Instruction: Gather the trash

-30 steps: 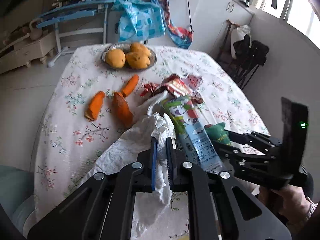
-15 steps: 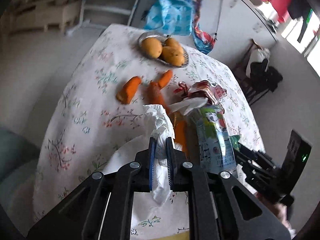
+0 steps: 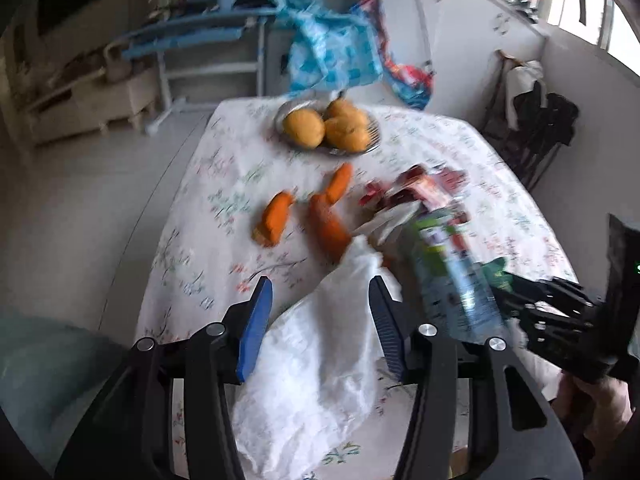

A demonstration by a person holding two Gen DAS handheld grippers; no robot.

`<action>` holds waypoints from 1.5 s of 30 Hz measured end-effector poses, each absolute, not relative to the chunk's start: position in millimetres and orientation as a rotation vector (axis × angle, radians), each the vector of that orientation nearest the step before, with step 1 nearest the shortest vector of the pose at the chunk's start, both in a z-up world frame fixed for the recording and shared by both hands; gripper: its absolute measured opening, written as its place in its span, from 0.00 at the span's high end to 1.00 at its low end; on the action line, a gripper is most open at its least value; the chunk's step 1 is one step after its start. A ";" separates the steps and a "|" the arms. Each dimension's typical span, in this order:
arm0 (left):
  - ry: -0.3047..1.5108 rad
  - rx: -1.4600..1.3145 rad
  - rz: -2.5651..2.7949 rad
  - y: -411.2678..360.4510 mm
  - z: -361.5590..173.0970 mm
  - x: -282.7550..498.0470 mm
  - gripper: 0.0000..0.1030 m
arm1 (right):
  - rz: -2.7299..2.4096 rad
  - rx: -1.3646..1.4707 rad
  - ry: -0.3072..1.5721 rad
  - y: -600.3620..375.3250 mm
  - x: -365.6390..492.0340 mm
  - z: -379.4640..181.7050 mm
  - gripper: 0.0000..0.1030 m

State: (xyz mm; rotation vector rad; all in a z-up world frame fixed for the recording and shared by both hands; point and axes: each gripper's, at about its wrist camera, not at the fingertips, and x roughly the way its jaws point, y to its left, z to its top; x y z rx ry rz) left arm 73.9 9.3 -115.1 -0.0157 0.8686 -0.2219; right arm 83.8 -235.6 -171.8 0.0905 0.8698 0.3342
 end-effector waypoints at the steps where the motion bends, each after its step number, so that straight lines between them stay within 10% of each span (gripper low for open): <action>1: 0.861 0.012 -0.223 6.0 -114.0 72.7 0.53 | 0.335 0.092 0.871 -235.8 84.0 -171.8 0.67; 31: 1.009 -0.161 -0.332 5.8 -146.2 88.6 0.48 | 0.345 0.094 0.885 -234.3 85.4 -176.3 0.65; 37: 1.043 -0.118 -0.309 0.1 -155.5 92.5 0.86 | 0.345 0.092 0.884 -233.9 85.4 -176.7 0.65; 45: 0.961 -0.178 -0.419 0.0 -133.1 82.4 0.87 | 0.349 0.085 0.868 -232.1 82.4 -174.5 0.68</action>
